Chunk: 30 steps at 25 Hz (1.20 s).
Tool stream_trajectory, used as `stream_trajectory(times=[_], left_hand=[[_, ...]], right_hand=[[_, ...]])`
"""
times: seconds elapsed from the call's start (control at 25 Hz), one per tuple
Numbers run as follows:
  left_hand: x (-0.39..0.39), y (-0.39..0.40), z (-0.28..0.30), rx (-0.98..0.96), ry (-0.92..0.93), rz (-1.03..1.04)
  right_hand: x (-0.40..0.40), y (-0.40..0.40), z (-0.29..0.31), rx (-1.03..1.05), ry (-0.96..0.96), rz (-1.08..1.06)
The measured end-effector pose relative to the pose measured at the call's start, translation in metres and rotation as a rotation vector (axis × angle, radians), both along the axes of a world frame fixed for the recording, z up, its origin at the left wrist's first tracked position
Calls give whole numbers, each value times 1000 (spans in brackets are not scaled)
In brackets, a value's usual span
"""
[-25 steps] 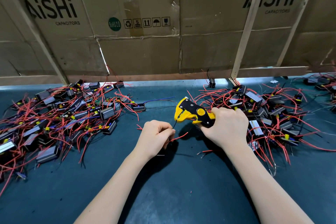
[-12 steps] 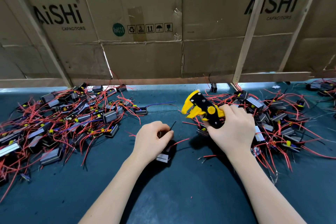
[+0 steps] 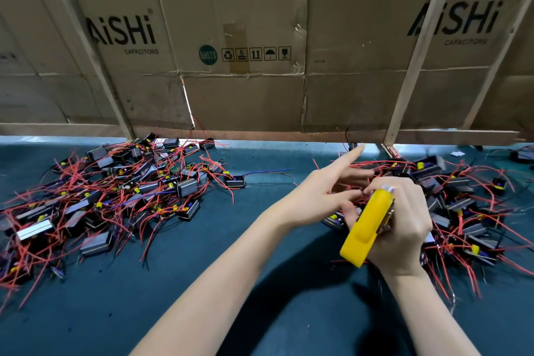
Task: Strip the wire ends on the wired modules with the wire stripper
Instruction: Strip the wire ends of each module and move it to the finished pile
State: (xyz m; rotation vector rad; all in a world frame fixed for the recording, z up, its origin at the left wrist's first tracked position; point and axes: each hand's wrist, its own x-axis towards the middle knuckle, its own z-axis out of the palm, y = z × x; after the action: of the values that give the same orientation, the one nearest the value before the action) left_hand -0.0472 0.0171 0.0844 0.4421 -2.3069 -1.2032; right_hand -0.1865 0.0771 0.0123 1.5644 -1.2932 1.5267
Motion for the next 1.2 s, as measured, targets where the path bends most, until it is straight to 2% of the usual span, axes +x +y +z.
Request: stream_trajectory(times=[0.04, 0.12, 0.2, 0.32, 0.36, 0.44, 0.52, 0.6, 0.68, 0.76, 0.84, 0.92, 1.0, 1.08, 1.2], left_hand=[[8, -3, -1, -40, -19, 19], [37, -18, -6, -171, -54, 112], [75, -38, -9, -256, -61, 320], [136, -71, -11, -348, -82, 823], [156, -83, -12, -400, -173, 979], [185, -100, -16, -401, -534, 1135], [195, -105, -22, -341, -813, 1141], [189, -102, -27, -478, -848, 1162], [175, -97, -30, -712, -653, 1127], [157, -86, -32, -879, -364, 946], [137, -73, -35, -980, -244, 746], [122, -66, -43, -901, -289, 528], [120, -62, -52, -628, -329, 369], [125, -56, -61, -414, -222, 361], [131, -51, -63, -270, -95, 456]], right_hand=[[1, 4, 6, -31, 95, -19], [9, 5, 10, -8, 118, 28], [22, 2, 6, 139, 24, 151], [49, 0, 3, 489, -237, 452], [56, -1, 1, 601, -290, 505], [63, -1, -1, 746, -352, 562], [67, -1, -1, 786, -427, 611], [66, 0, 1, 800, -520, 645], [62, 1, 4, 871, -597, 676], [55, 2, 7, 995, -703, 740], [49, 3, 6, 1076, -813, 799], [48, 5, 4, 1070, -888, 824], [51, 4, 2, 1020, -970, 816], [53, 0, 1, 999, -1006, 775], [52, -7, 2, 964, -1039, 740]])
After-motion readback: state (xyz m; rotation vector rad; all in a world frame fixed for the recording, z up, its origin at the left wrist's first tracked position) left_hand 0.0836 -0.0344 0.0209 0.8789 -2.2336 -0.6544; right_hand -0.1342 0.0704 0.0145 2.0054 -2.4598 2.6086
